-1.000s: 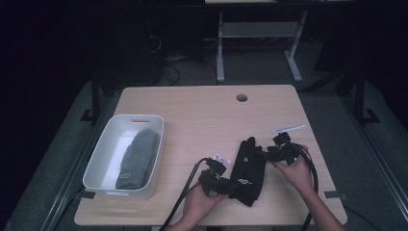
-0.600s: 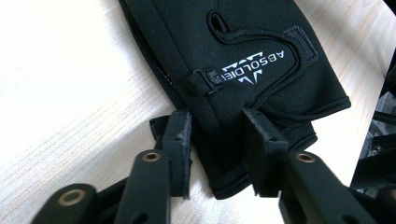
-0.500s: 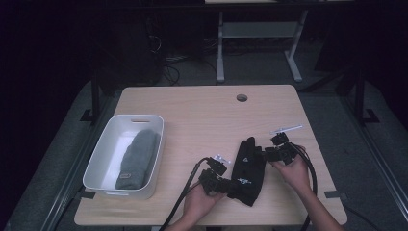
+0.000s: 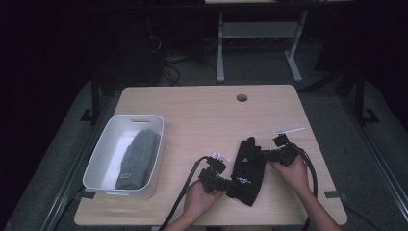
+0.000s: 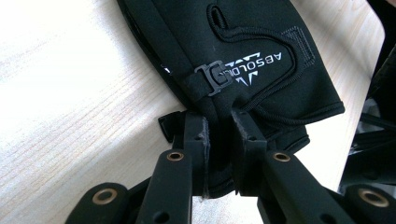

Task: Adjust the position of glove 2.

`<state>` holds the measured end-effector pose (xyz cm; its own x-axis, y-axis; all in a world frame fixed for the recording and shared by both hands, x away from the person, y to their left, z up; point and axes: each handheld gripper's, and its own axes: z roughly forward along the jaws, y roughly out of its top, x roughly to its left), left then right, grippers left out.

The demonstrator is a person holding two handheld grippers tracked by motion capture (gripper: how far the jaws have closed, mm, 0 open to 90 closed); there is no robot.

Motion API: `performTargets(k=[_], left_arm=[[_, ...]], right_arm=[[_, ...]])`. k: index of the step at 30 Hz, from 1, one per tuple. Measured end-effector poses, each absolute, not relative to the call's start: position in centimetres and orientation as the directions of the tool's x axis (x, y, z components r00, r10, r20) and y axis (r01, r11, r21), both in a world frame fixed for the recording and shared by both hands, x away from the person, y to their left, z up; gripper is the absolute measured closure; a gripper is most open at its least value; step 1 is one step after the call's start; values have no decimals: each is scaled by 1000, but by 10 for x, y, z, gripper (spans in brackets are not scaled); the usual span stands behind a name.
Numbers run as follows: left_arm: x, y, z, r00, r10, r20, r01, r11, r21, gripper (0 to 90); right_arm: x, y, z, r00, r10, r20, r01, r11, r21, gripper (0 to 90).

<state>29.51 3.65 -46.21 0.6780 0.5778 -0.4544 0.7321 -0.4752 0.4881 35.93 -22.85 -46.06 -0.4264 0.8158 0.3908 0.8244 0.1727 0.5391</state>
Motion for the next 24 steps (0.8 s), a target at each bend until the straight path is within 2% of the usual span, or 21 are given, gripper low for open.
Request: performTargets(k=[3,7,15,24], left_arm=[[296,39,-464,665,574,-477,744,-458,486,800],[298,43,-465,630,574,-523,774,-406,486,809],[298,50,-460,625,564,-540,778,-389,494,810],[298,59,-455,629,562,-537,774,-383,505,810]], right_arm=[[360,-231,-461,-427,803,415,826,159,541,752],[360,-236,-460,-406,792,456,843,131,522,782],[359,-247,-455,-373,738,563,854,36,519,787],[359,-243,-447,-375,716,589,854,19,520,787]])
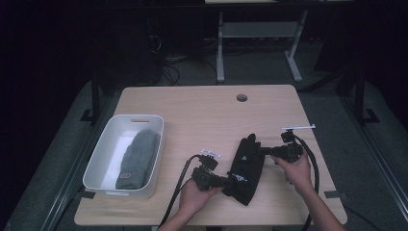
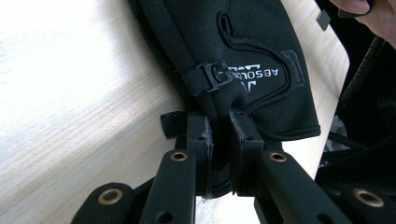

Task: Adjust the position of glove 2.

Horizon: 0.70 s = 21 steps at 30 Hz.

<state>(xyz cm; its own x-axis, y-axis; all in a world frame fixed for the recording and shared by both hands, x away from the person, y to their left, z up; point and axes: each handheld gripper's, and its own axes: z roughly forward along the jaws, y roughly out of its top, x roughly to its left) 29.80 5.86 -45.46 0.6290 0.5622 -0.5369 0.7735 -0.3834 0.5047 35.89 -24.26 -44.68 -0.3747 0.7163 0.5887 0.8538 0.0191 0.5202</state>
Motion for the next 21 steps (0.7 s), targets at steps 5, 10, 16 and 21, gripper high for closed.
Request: performTargets(k=[5,10,16,21], left_arm=[[297,65,-447,631,558,-539,770,-370,520,809],[295,71,-439,634,561,-532,765,-358,535,809],[294,78,-430,637,561,-529,760,-342,553,808],[293,85,-423,641,563,-522,755,-336,563,808]], right_arm=[[360,-239,-437,-386,700,601,848,12,531,787],[361,-234,-432,-398,685,611,841,6,541,787],[363,-227,-421,-415,678,607,832,13,554,788],[366,-220,-410,-432,668,605,824,20,566,788]])
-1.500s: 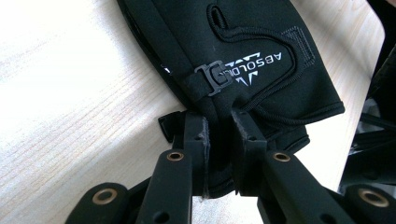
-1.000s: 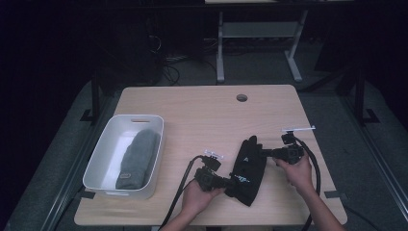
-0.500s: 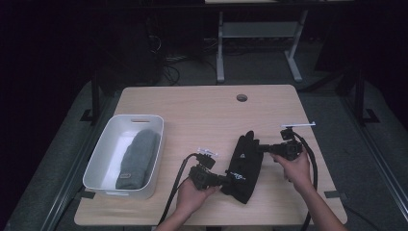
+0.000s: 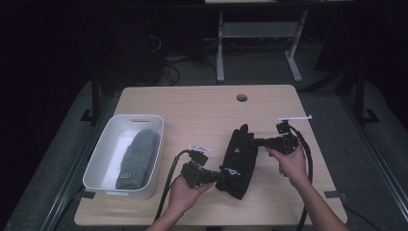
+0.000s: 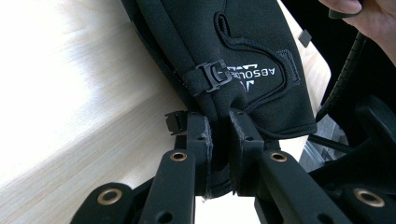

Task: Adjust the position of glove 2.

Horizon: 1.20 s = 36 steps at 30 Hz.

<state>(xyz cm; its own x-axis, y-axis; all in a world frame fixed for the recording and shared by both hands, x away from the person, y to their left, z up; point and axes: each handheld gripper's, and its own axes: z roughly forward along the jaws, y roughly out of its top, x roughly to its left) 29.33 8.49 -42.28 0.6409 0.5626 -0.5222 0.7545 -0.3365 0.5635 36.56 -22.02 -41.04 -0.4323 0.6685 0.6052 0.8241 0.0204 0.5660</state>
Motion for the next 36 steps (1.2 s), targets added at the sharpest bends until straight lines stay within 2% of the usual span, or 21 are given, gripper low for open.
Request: performTargets(k=[36], left_arm=[[286,139,-380,642,585,-496,732,-273,625,807]], right_arm=[[387,-160,-363,-518,615,595,794,88,601,789]])
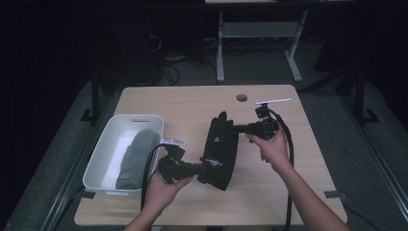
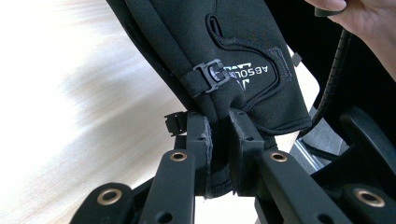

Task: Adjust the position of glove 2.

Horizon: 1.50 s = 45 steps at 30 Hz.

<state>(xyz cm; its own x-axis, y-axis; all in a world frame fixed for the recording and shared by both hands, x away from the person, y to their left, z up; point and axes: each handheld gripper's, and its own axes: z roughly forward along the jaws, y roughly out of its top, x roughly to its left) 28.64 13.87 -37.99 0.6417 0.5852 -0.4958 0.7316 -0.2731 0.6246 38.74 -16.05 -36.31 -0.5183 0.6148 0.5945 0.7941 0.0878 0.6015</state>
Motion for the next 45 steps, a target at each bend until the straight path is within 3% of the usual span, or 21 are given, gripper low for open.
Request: performTargets(k=[45], left_arm=[[281,203,-348,628,613,-480,713,-206,671,804]], right_arm=[[407,-92,-327,-578,560,593,772,141,620,788]])
